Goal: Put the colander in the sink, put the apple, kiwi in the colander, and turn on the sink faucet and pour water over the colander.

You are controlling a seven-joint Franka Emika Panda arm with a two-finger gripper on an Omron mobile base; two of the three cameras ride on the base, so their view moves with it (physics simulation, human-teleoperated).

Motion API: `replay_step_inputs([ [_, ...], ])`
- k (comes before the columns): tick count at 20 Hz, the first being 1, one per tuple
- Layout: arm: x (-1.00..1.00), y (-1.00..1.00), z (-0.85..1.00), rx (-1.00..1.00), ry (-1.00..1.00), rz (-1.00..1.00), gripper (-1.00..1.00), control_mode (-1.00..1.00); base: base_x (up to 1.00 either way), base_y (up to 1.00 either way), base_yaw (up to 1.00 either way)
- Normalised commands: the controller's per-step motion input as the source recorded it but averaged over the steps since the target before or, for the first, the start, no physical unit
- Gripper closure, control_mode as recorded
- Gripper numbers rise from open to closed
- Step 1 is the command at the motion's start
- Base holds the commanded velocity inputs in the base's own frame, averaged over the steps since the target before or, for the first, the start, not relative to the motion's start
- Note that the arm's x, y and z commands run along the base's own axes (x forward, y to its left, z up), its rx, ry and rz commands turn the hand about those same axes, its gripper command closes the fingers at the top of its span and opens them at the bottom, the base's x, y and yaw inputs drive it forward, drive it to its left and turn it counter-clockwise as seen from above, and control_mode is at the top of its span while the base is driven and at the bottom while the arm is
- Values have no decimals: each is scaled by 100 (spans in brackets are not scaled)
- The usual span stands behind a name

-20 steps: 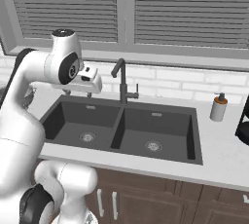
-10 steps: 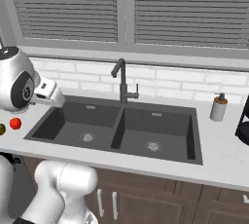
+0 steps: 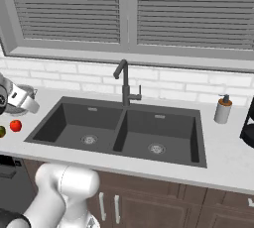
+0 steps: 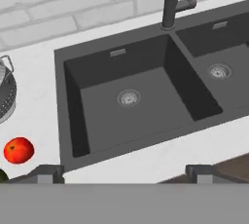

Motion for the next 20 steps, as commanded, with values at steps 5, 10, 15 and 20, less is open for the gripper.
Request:
replay_step_inputs([
  [5,77,100,0,-7,4,-17,-100,-100,0,0,0],
  [10,100,40,-21,-1,6,-8,-100,-100,0,0,0],
  [15,87,-1,-10,0,14,0,-100,-100,0,0,0],
  [20,60,-8,-59,12,17,5,-100,-100,0,0,0],
])
